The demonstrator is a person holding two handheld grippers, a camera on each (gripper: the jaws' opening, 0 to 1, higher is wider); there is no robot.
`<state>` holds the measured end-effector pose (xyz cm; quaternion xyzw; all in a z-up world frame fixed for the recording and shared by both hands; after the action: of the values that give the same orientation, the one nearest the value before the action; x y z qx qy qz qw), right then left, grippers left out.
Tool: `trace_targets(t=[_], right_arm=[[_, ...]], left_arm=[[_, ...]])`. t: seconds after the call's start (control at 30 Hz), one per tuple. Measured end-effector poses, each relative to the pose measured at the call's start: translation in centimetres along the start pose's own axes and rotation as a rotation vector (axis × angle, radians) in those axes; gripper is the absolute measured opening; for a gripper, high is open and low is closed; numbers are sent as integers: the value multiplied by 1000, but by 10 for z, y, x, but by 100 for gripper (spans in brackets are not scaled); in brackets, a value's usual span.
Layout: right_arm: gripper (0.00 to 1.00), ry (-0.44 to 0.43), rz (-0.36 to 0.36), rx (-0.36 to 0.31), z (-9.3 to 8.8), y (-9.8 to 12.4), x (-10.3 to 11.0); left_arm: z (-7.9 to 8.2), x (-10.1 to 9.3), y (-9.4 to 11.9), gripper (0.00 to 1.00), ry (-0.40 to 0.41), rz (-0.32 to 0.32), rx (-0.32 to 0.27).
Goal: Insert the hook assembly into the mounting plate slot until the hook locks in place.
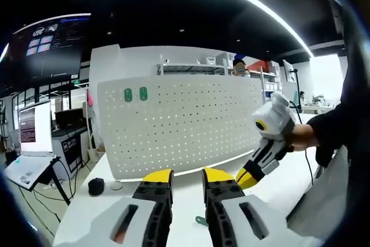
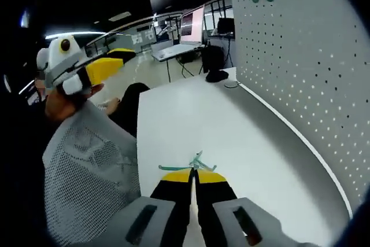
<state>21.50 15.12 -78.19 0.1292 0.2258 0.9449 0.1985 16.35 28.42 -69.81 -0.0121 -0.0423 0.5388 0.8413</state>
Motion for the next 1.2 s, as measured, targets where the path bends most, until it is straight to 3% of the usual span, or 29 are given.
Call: trace_targets(t=[0.37,0.53,0.8,0.97,1.2], right_arm=[[0,-135,-41,-85,29,21,-3],[0,-179,-39,-109,37,26,-1],[0,-258,-17,-114,44,27,9],[0,-306,21,-105,46,28,18],[0,-305,51,-110,52,29,28]], left_arm=[[-4,-23,-7,27,-27,-132,39],[-7,-39,-17,27,-63,-221,60],[-16,-66,-29,28,-288,-351,112],[-16,-69,-33,22,-318,-352,99],[-18,-64,-33,17,-319,-330,108]])
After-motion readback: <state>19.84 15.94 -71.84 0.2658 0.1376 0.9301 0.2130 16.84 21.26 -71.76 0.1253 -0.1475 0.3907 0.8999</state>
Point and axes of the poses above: the point that each gripper's makers call its tool centre point, and the gripper's own axes: y roughly backward along the fingers, x roughly to its left, z roughly out of its top, the point moved 3 cm from there along y, roughly backward along the fingers, and after that the axes turned 8 degrees about -x, right-handed, at the moved point
